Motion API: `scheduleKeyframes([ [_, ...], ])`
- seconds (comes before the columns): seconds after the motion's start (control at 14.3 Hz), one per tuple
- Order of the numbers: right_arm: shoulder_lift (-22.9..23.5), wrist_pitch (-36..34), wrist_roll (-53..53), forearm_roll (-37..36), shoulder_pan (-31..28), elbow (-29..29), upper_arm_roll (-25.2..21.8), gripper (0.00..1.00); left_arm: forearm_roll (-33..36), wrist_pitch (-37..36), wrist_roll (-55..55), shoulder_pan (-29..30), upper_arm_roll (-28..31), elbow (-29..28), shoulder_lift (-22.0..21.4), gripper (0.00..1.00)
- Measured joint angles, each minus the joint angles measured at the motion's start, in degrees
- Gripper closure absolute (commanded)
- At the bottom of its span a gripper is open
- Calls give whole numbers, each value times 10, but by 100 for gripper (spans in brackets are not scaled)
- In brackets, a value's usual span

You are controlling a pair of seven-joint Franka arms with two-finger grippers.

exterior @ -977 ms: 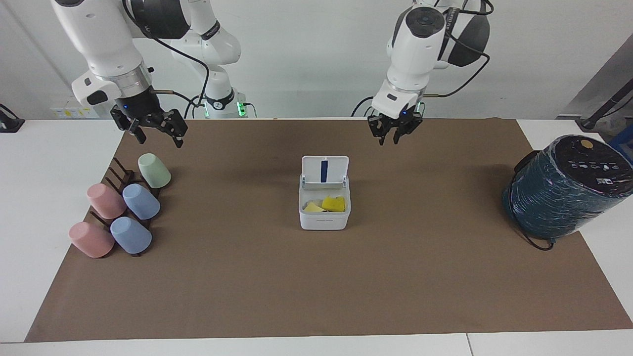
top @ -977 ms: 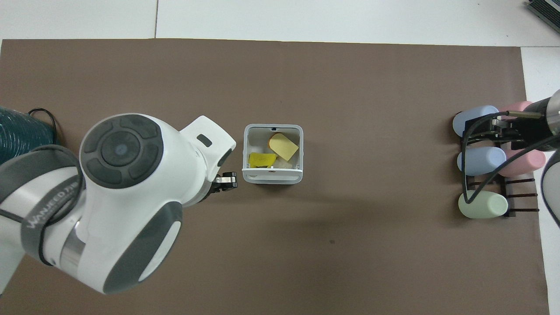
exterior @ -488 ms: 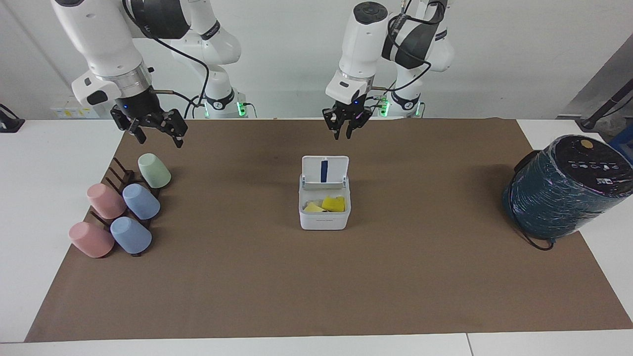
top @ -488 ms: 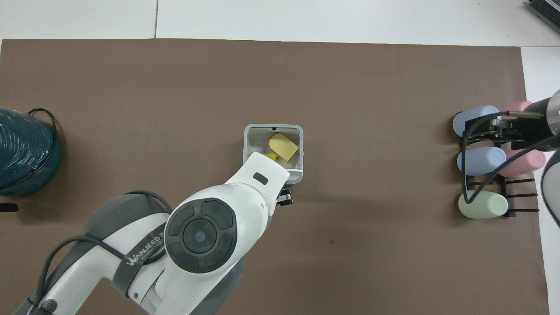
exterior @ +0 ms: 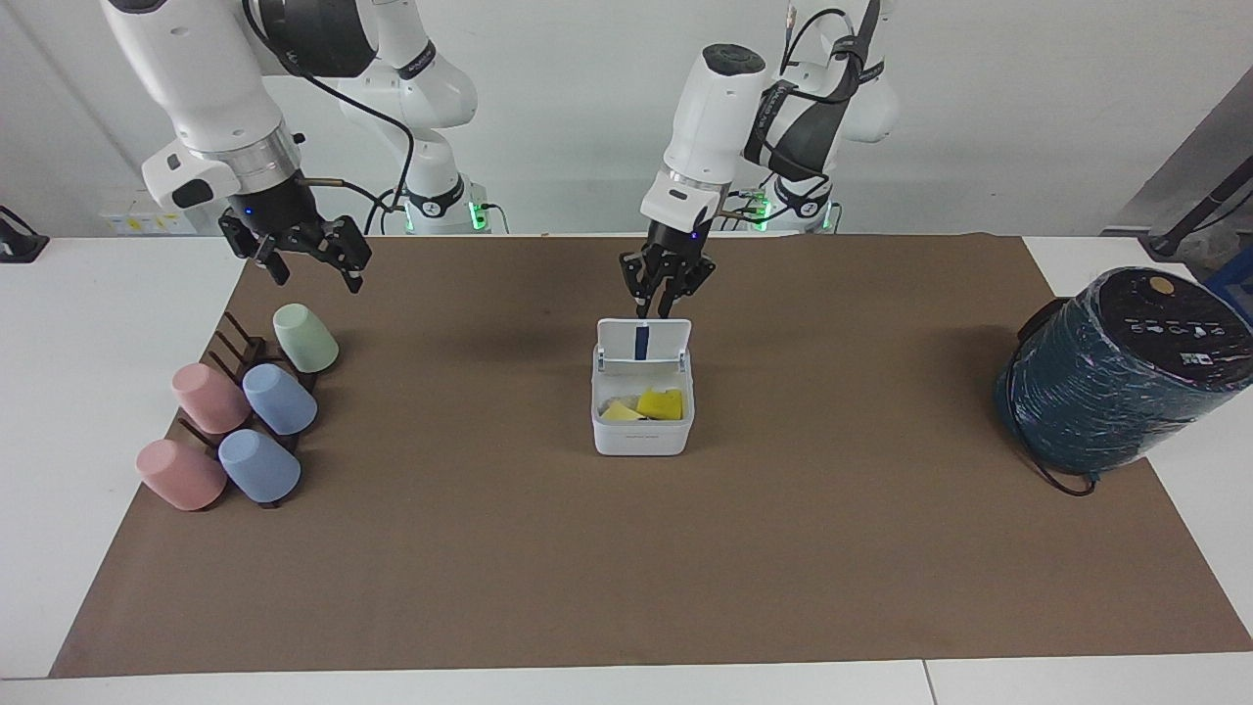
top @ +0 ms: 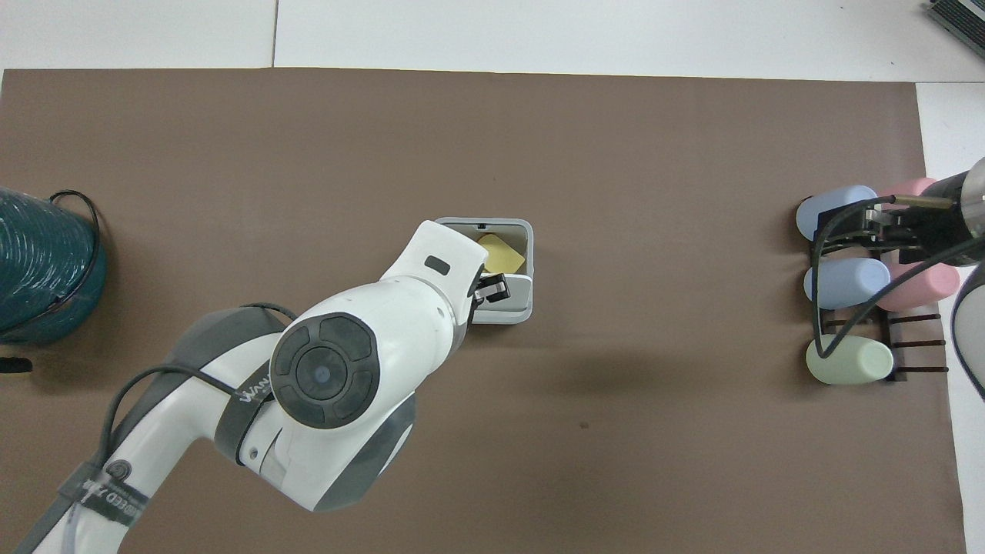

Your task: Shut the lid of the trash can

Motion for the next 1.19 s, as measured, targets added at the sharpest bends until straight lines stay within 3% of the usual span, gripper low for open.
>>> scheduleKeyframes([
  [0.42, 0, 0, 0, 0, 0, 0, 0, 0, 0, 83, 0, 25, 1, 0, 38, 96],
  [0.91, 0, 0, 0, 0, 0, 0, 0, 0, 0, 114, 0, 30, 1, 0, 66, 97],
  [1.19, 0, 0, 0, 0, 0, 0, 0, 0, 0, 167, 0, 30, 0, 2, 112, 97],
])
